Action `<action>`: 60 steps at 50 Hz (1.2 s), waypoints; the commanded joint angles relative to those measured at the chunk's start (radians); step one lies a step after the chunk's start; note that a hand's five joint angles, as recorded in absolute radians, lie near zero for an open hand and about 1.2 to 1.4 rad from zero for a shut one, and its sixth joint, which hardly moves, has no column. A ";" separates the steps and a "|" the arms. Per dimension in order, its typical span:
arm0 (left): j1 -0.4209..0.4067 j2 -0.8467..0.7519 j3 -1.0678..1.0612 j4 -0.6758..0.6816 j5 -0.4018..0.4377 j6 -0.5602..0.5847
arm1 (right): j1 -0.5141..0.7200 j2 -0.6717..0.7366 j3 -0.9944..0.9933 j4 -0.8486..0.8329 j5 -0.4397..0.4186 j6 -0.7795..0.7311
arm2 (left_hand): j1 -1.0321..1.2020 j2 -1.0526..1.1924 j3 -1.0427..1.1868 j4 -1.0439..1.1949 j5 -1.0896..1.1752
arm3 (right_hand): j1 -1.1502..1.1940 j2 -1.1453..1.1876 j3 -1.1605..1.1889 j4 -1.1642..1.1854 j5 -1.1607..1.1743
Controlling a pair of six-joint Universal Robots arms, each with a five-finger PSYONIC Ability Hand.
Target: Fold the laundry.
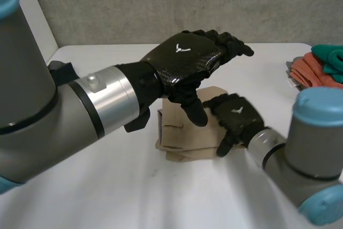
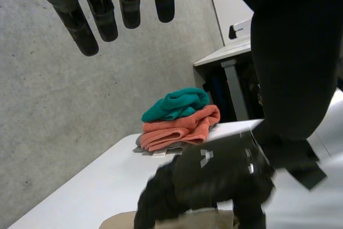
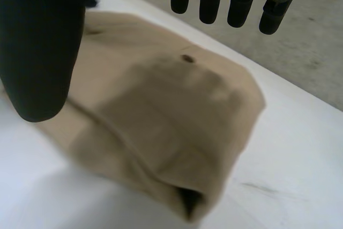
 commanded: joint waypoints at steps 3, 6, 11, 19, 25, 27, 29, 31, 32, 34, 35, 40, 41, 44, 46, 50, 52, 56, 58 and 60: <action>0.013 -0.008 0.082 -0.118 0.063 -0.011 | 0.127 0.084 0.045 -0.149 0.135 -0.098 | -0.016 -0.029 -0.037 -0.031 -0.043 | -0.036 -0.027 -0.030 -0.032 -0.043; 0.015 -0.005 0.076 -0.114 0.063 -0.012 | 0.141 0.110 0.054 -0.226 0.152 -0.136 | -0.016 -0.029 -0.037 -0.031 -0.043 | -0.016 -0.006 -0.010 -0.012 -0.022; 0.010 -0.002 0.054 -0.098 0.059 -0.011 | 0.153 0.153 0.052 -0.301 0.153 -0.181 | -0.016 -0.029 -0.037 -0.031 -0.043 | 0.061 0.070 0.067 0.064 0.054; 0.015 0.006 0.013 -0.057 0.059 -0.015 | 0.144 0.210 0.026 -0.383 0.161 -0.224 | -0.016 -0.029 -0.037 -0.031 -0.043 | 0.222 0.231 0.228 0.226 0.215; 0.024 0.015 -0.004 -0.031 0.060 -0.017 | 0.133 0.230 0.000 -0.417 0.156 -0.227 | -0.016 -0.029 -0.037 -0.031 -0.043 | 0.336 0.346 0.343 0.340 0.330; 0.027 0.018 -0.008 -0.023 0.060 -0.020 | 0.128 0.248 -0.018 -0.418 0.156 -0.229 | -0.016 -0.029 -0.037 -0.031 -0.043 | 0.378 0.387 0.384 0.381 0.371; 0.030 0.020 -0.010 -0.022 0.060 -0.020 | 0.125 0.263 -0.034 -0.415 0.161 -0.230 | -0.016 -0.029 -0.037 -0.031 -0.043 | 0.384 0.393 0.390 0.387 0.377; 0.033 0.023 -0.015 -0.020 0.060 -0.025 | 0.119 0.283 -0.052 -0.409 0.161 -0.235 | -0.016 -0.029 -0.037 -0.031 -0.043 | 0.430 0.440 0.436 0.434 0.424; 0.034 0.024 -0.016 -0.020 0.060 -0.026 | 0.118 0.288 -0.057 -0.409 0.161 -0.236 | -0.016 -0.029 -0.037 -0.031 -0.043 | 0.465 0.475 0.472 0.469 0.459; 0.036 0.027 -0.019 -0.020 0.060 -0.029 | 0.115 0.297 -0.067 -0.410 0.158 -0.239 | -0.016 -0.029 -0.037 -0.031 -0.043 | 0.559 0.569 0.565 0.563 0.553; 0.039 0.032 -0.024 -0.020 0.060 -0.031 | 0.113 0.302 -0.078 -0.412 0.156 -0.242 | -0.016 -0.029 -0.037 -0.031 -0.043 | 0.778 0.787 0.784 0.782 0.771; 0.047 0.041 -0.032 -0.017 0.060 -0.032 | 0.092 0.284 -0.107 -0.458 0.161 -0.247 | -0.016 -0.029 -0.037 -0.031 -0.043 | 1.185 1.195 1.192 1.189 1.179; 0.048 0.046 -0.030 -0.016 0.060 -0.032 | 0.081 0.261 -0.115 -0.481 0.156 -0.245 | -0.016 -0.029 -0.037 -0.031 -0.043 | 1.185 1.195 1.192 1.189 1.179; 0.054 0.056 -0.024 -0.014 0.059 -0.032 | 0.049 0.215 -0.150 -0.518 0.141 -0.236 | -0.016 -0.029 -0.037 -0.031 -0.043 | 1.185 1.195 1.192 1.189 1.179; 0.057 0.063 -0.019 -0.014 0.059 -0.032 | 0.029 0.199 -0.182 -0.529 0.127 -0.229 | -0.016 -0.029 -0.037 -0.031 -0.043 | 1.185 1.195 1.192 1.189 1.179; 0.067 0.084 0.004 -0.009 0.053 -0.040 | -0.043 0.187 -0.326 -0.477 0.081 -0.207 | -0.016 -0.029 -0.037 -0.031 -0.043 | 1.185 1.195 1.192 1.189 1.179; 0.070 0.093 0.011 -0.006 0.046 -0.048 | -0.075 0.188 -0.392 -0.450 0.072 -0.198 | -0.016 -0.029 -0.037 -0.031 -0.043 | 1.185 1.195 1.192 1.189 1.179; 0.074 0.107 0.033 0.006 0.030 -0.074 | -0.174 0.193 -0.566 -0.381 0.044 -0.155 | -0.016 -0.029 -0.037 -0.031 -0.043 | 1.185 1.195 1.192 1.189 1.179; 0.074 0.113 0.042 0.015 0.019 -0.089 | -0.243 0.199 -0.665 -0.360 0.023 -0.111 | -0.016 -0.029 -0.037 -0.031 -0.043 | 1.185 1.195 1.192 1.189 1.179; 0.074 0.115 0.048 0.024 0.016 -0.103 | -0.292 0.205 -0.725 -0.358 0.000 -0.069 | -0.016 -0.029 -0.037 -0.031 -0.043 | 1.185 1.195 1.192 1.189 1.179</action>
